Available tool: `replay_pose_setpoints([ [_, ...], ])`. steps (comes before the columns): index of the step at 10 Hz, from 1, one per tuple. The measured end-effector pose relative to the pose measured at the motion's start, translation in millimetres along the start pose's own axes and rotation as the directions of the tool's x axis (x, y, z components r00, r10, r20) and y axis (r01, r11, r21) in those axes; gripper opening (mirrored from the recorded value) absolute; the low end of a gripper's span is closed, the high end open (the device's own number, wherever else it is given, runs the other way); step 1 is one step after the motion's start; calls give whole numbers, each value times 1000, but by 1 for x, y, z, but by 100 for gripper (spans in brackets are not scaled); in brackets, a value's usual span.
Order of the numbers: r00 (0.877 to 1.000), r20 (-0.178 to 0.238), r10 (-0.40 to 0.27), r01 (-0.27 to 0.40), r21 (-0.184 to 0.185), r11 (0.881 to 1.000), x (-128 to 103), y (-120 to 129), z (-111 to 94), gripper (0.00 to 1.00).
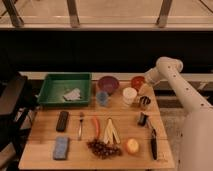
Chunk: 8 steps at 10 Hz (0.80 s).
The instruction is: Stack bowls into tray
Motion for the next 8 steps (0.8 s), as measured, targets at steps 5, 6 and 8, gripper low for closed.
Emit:
replay_pose_setpoints([
  [5,999,11,32,-31,-49,998,4,8,20,80],
  [6,999,10,39,-38,-64,997,6,12,25,79],
  [8,999,10,51,-50,-80,996,7,15,28,63],
])
